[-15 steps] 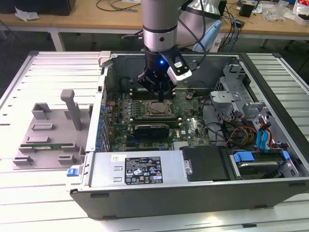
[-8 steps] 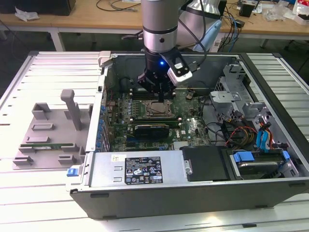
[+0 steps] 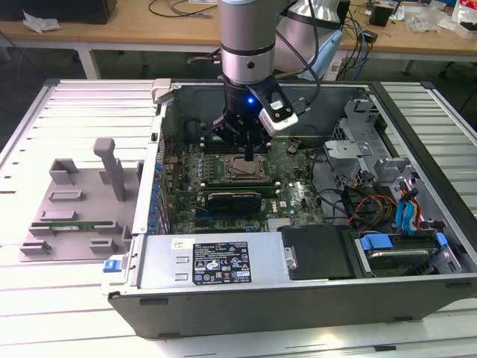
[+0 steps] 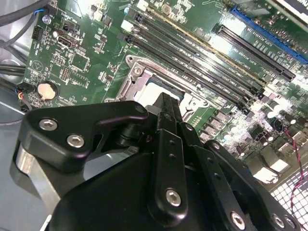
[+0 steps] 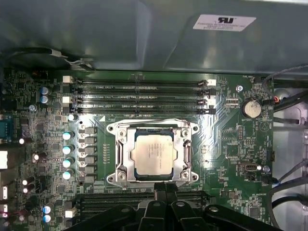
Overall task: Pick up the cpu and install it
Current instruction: 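Install the second cpu locking lever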
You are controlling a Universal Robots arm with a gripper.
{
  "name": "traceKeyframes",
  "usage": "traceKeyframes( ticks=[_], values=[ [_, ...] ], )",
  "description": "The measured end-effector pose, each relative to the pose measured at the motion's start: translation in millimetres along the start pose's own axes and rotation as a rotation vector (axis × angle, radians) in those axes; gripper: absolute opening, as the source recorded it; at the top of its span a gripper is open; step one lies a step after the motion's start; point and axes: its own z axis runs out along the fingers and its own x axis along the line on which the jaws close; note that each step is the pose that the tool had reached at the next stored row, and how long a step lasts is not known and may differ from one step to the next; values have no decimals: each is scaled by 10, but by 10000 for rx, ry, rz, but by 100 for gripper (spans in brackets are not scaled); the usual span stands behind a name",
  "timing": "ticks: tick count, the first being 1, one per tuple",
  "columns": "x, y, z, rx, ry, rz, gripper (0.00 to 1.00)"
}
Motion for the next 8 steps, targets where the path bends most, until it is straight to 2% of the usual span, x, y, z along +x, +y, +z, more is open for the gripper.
traceKeyframes(
  ticks=[3, 8],
  values=[
    [0, -56, 0, 0, 0, -1, 11],
    [0, -209, 10, -1, -1, 0, 11]
  ],
)
